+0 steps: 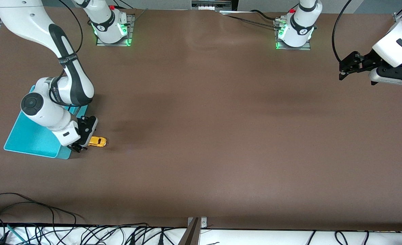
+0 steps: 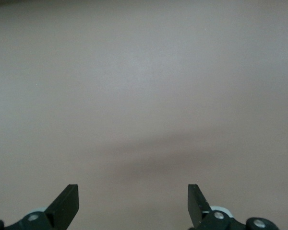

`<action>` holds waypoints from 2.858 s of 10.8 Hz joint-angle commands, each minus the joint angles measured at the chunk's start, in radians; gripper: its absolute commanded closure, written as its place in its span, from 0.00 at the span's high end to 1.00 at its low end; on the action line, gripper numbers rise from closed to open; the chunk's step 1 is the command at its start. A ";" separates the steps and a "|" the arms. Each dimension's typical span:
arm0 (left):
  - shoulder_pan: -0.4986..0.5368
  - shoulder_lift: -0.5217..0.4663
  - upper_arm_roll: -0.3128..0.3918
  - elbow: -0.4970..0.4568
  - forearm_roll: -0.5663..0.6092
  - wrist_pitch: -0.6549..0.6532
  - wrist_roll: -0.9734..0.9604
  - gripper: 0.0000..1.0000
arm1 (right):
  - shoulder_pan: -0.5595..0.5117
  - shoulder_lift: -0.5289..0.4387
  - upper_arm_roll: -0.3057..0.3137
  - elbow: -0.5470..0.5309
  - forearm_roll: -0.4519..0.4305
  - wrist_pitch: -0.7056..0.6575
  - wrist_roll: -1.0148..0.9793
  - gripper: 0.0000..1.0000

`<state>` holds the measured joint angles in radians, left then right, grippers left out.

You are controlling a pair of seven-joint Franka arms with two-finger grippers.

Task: Wind up and store yellow beetle car
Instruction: 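Lower the right gripper and grasp the yellow car, then lift the car into the teal bin and open the right gripper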

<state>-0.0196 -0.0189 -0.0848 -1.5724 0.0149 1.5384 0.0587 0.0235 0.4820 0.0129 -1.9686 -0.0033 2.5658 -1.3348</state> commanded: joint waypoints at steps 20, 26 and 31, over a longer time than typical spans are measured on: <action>-0.005 -0.006 -0.006 0.012 0.034 -0.032 -0.007 1.00 | -0.025 -0.037 0.030 -0.079 0.002 0.058 -0.060 0.00; -0.005 -0.006 -0.007 0.012 0.033 -0.034 -0.007 1.00 | -0.025 -0.178 0.038 -0.076 0.002 -0.151 -0.061 0.00; -0.005 -0.006 -0.006 0.012 0.034 -0.034 -0.008 1.00 | -0.049 -0.311 0.035 -0.075 0.000 -0.341 -0.137 0.00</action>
<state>-0.0192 -0.0190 -0.0905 -1.5723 0.0221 1.5244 0.0587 0.0090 0.2292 0.0367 -2.0280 -0.0036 2.2828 -1.4154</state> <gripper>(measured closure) 0.000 0.537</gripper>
